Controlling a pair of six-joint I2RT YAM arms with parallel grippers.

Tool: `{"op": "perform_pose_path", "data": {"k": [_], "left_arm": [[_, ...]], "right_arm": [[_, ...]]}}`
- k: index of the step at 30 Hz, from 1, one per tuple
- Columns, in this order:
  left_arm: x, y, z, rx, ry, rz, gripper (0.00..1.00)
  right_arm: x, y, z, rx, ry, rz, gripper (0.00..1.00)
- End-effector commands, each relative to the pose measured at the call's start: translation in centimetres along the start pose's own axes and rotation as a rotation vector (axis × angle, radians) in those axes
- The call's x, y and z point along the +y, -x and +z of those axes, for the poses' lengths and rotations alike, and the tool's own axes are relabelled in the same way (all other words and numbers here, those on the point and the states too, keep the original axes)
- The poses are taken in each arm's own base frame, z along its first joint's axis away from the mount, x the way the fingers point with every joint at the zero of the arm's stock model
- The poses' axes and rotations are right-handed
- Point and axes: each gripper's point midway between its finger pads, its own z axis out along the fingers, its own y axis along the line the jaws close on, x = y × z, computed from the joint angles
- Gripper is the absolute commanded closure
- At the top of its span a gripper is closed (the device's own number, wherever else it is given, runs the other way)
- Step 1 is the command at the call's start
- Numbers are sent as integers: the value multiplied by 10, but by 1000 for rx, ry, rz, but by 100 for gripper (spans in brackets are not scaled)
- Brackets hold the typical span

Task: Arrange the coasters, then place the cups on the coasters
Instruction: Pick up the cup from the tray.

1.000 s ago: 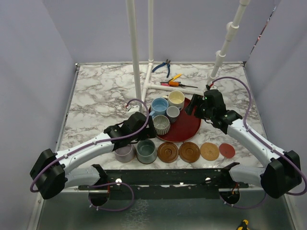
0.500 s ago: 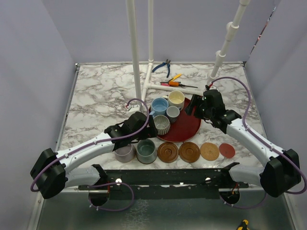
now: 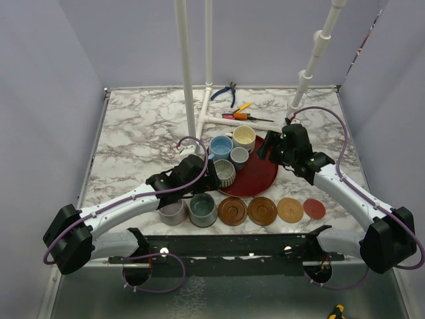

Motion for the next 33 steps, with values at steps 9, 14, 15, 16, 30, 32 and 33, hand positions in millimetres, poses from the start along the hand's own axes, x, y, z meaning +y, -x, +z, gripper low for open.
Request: {"op": "perform_pose_path", "data": {"k": [9,14,15,16,30,32,33], "left_arm": [[6,6,-4,-25,45,45,3],[5,33,-14,-85,102,135,1],[4,39,-16,-98,117,157,1],[4,46,-19,-114,132,179,1],[60,139,-36,-228,291,280,1],[71,154,-40,-261,313,285,1],[76,161,-42,-275,325,292,1]], "right_arm": [[-1,13,-7,-27,-20,-3,27],[-3,24,-17,-54,-41,-48,26],[-3,27,-19,-60,-44,-58,26],[-3,30,-20,-64,-48,-65,26],[13,63,13,48,-79,-372,27],[8,64,29,91,-118,-412,29],[9,65,35,110,-115,-432,29]]}}
